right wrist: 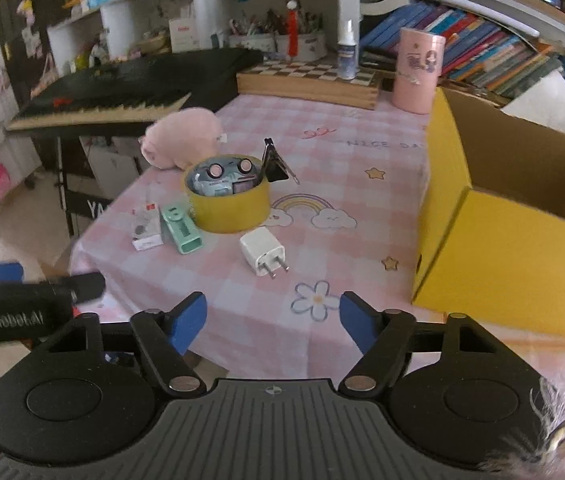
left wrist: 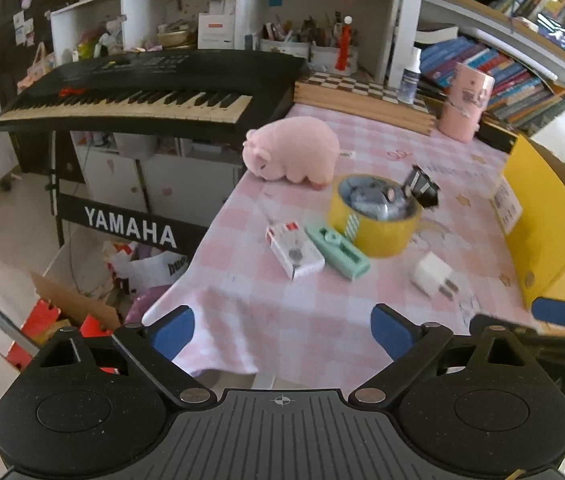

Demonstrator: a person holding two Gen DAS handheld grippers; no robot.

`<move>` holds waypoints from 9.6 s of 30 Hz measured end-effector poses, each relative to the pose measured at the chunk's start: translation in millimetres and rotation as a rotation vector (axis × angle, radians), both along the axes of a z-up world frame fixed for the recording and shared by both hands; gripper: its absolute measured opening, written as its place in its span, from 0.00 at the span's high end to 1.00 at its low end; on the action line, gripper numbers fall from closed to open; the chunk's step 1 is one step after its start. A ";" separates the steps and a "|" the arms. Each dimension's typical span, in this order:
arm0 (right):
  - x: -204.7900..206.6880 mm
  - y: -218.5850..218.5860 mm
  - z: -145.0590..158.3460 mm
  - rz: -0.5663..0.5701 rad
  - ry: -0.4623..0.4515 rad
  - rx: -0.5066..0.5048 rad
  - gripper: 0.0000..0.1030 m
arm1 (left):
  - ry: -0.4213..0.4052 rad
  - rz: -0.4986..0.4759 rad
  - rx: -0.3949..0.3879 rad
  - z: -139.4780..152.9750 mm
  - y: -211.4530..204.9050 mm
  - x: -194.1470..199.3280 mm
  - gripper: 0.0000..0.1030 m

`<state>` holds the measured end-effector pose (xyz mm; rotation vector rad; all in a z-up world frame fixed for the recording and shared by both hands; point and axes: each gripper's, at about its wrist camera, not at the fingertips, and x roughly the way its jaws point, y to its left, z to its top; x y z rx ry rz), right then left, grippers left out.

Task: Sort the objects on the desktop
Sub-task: 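Grasp the white charger plug with the right tool while the left tool grasps the white card box, then carry the charger plug and card box toward the yellow box with both tools, then open the right tool over the box while the left tool releases the card box inside, then lift both open tools out of the yellow box and back toward the table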

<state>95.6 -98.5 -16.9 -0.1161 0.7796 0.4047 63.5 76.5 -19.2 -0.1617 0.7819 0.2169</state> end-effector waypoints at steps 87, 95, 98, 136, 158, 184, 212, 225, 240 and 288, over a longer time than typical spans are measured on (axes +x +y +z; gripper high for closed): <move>-76.3 -39.0 20.5 -0.082 -0.016 0.078 0.71 | -0.125 -0.276 -0.217 34.9 -31.7 -68.7 0.72; -109.2 -69.9 10.9 -0.204 0.010 0.093 0.71 | -0.082 -0.416 -0.210 28.3 -62.8 -83.8 0.72; -118.7 -80.5 6.8 -0.252 0.029 0.107 0.71 | -0.065 -0.461 -0.204 26.0 -72.4 -88.9 0.72; -133.8 -134.1 1.1 -0.446 0.089 0.096 0.71 | -0.057 -0.675 -0.215 28.7 -132.6 -67.9 0.72; -136.5 -155.3 4.4 -0.503 0.075 0.090 0.71 | -0.071 -0.758 -0.210 31.6 -159.9 -61.3 0.72; -92.8 -173.1 3.8 -0.486 0.067 0.089 0.71 | -0.112 -0.793 -0.187 37.0 -184.7 -27.4 0.72; 53.9 -243.2 68.7 -0.280 -0.203 -0.007 0.71 | -0.246 -0.643 -0.100 76.0 -252.7 87.9 0.72; 155.8 -231.7 36.1 0.148 -0.150 -0.290 0.71 | -0.082 -0.533 0.011 35.9 -287.3 160.1 0.72; 200.2 -201.2 -11.6 0.526 0.011 -0.557 0.71 | 0.068 -0.497 0.048 13.6 -301.1 188.7 0.72; 132.2 -276.7 78.3 -0.077 -0.244 -0.014 0.19 | -0.290 -0.364 0.004 68.8 -262.4 97.1 0.36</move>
